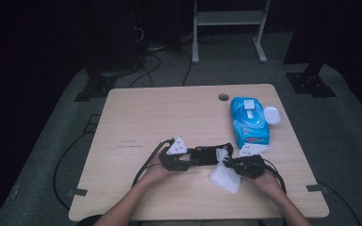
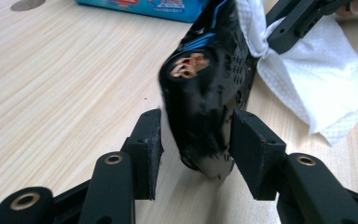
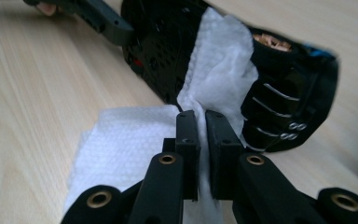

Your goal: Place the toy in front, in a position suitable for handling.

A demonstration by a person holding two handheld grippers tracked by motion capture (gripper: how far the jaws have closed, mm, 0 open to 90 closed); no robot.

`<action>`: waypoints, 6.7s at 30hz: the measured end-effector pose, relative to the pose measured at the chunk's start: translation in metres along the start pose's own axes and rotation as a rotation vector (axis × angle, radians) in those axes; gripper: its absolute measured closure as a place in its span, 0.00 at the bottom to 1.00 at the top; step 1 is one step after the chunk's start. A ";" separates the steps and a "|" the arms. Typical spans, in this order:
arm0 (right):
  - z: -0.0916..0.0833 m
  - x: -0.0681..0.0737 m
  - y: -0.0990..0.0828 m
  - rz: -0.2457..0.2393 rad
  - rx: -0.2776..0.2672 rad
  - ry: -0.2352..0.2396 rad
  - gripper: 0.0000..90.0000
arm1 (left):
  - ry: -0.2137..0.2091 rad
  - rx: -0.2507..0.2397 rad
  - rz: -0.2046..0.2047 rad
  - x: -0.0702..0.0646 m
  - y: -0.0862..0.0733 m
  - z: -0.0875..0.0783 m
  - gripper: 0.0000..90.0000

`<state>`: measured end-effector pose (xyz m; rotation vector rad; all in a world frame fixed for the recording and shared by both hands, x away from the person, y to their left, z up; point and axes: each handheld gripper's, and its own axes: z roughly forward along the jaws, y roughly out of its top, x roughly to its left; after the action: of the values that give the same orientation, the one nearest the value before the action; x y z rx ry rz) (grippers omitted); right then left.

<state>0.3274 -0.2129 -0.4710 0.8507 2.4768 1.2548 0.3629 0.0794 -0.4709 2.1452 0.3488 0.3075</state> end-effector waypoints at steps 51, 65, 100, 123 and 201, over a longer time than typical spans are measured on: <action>0.026 0.026 0.065 -0.081 -0.113 -0.029 0.93 | -0.042 -0.020 0.052 -0.001 0.002 -0.005 0.80; 0.040 0.039 0.075 -0.089 -0.109 0.075 0.93 | -0.047 0.003 0.030 -0.001 0.004 -0.002 0.70; 0.044 0.037 0.081 -0.109 -0.104 -0.035 0.94 | -0.004 0.012 0.012 0.007 0.001 -0.013 0.71; 0.027 0.012 0.065 -0.047 -0.130 -0.123 0.94 | 0.008 0.016 0.007 0.008 0.002 -0.011 0.71; 0.028 -0.001 0.065 -0.014 -0.138 -0.143 0.93 | -0.011 0.075 -0.019 0.019 -0.005 -0.033 0.73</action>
<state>0.3666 -0.1653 -0.4358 0.8552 2.2531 1.2955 0.3686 0.1146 -0.4553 2.2153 0.3798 0.2760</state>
